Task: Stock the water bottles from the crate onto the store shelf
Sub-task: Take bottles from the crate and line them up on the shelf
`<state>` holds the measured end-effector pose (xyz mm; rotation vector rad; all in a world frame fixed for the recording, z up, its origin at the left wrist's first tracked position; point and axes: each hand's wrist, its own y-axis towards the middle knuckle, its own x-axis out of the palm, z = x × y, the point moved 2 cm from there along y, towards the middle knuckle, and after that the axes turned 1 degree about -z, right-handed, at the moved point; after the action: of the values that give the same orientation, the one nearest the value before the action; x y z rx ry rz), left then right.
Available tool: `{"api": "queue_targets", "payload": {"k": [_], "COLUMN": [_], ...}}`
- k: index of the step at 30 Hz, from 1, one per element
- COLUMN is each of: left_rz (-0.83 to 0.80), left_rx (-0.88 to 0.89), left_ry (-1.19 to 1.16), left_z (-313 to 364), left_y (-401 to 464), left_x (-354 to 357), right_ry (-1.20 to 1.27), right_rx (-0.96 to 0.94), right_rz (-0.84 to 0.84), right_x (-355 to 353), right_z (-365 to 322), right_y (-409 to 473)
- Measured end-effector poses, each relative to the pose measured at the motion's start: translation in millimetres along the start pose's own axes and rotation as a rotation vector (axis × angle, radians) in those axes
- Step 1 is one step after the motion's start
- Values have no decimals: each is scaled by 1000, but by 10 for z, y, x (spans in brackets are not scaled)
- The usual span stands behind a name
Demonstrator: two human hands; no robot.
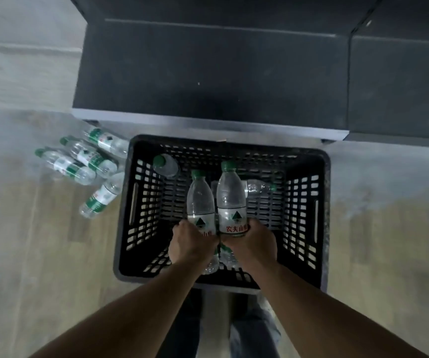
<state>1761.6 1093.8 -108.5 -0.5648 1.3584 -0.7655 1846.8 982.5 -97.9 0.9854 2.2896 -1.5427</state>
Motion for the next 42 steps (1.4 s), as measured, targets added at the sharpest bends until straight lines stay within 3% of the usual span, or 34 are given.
{"api": "queue_targets", "payload": {"k": [12,21,42], "left_rz": [157,306,630], "left_rx": [244,464,784], "left_ry": [-248,-273,-709], "left_z": [780,1320,1959], "left_y": [-1837,-3183,-5741], "left_x": [-1693,-3195,-5912], "right_ry": [65,118,263], "right_rx": [-187,-305,-847], "right_rz": [223,346,553], "right_x": [-1618,-2718,-4662], "right_z": [-1189,-2229,-4191], "right_y": [-1752,-3000,-5352]}}
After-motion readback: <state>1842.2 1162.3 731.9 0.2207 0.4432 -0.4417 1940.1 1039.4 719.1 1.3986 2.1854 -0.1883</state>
